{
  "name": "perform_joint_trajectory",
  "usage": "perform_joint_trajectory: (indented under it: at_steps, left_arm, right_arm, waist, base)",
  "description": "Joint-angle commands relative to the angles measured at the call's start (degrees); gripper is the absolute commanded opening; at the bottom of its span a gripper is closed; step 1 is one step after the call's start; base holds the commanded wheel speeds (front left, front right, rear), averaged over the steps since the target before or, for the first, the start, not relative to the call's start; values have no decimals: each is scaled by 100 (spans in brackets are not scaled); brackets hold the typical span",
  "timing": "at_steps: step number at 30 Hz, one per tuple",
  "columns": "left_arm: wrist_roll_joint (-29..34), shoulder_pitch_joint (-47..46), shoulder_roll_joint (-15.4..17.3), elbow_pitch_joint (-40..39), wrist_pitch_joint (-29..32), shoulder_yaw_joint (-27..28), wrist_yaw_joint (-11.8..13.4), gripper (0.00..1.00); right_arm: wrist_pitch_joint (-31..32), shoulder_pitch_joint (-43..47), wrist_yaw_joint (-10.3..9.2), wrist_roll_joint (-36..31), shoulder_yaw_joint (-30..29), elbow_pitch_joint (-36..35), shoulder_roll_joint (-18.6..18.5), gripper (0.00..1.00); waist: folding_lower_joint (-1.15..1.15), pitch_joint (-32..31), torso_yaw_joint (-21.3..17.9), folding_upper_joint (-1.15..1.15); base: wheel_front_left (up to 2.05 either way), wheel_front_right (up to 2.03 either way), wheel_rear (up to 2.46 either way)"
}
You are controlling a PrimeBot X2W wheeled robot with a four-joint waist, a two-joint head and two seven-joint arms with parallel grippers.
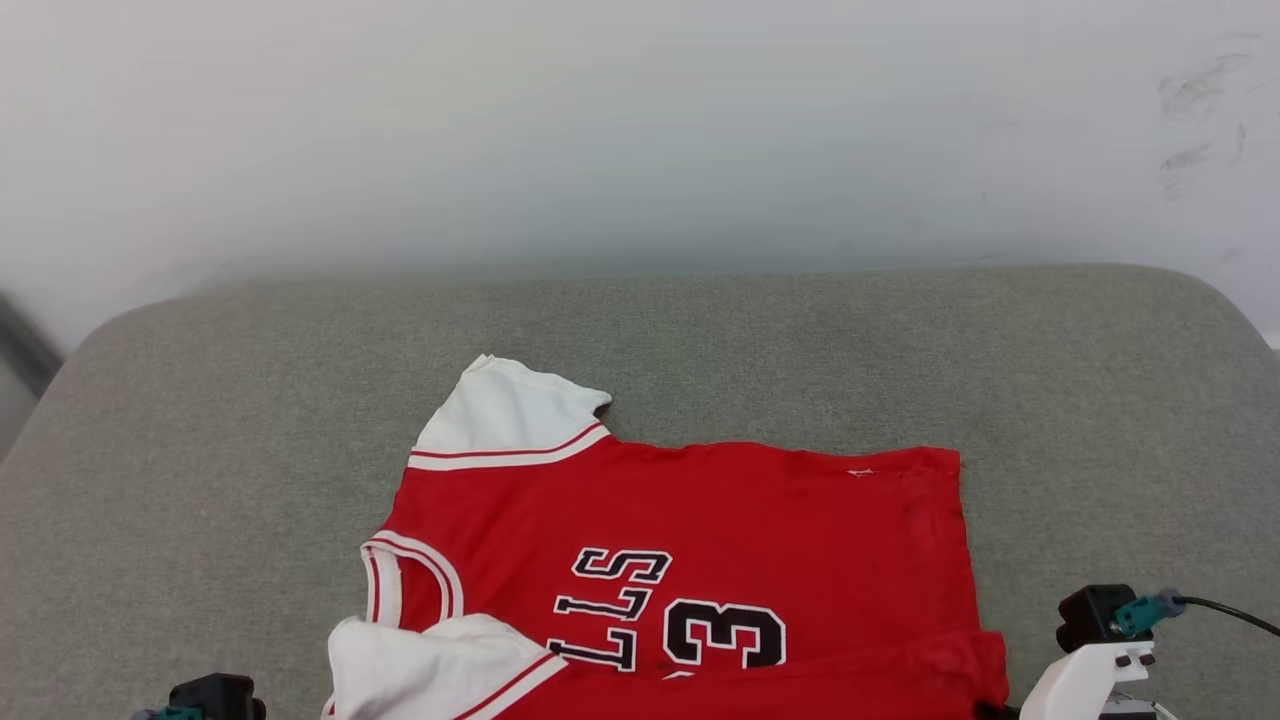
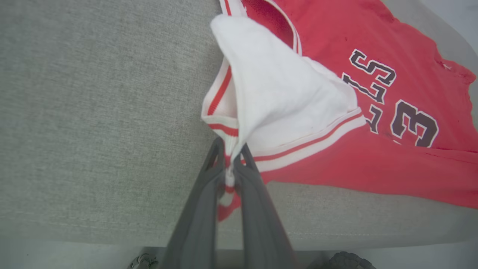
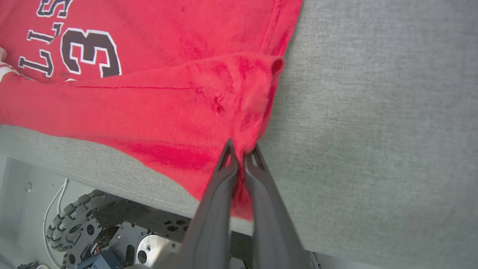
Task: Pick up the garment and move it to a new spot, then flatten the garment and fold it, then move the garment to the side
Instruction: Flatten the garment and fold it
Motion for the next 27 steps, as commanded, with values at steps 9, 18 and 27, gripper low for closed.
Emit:
perform_joint_trajectory:
  at_steps: [9,18,27]
  left_arm:
    - [139,-329,-257,442,-363,-38,-177,100]
    - [827,-1276,-240,493,-1335,109,-290,100]
    - [1075,-3073,-22,663,-1123,265,-518,100]
  right_arm:
    - [-1565,79,6,-25,115,162,-26,100]
    - [-3525,-139,6,-785,-234,-465,103,100]
    - [-3975,-805,6,-1334,-495,-1369,619,100]
  waist:
    - [0,36,27,0]
    - [0,177,-281,0]
    - [0,1424,-736,0]
  base:
    - [0,0,0]
    - [0,0,0]
    - [0,0,0]
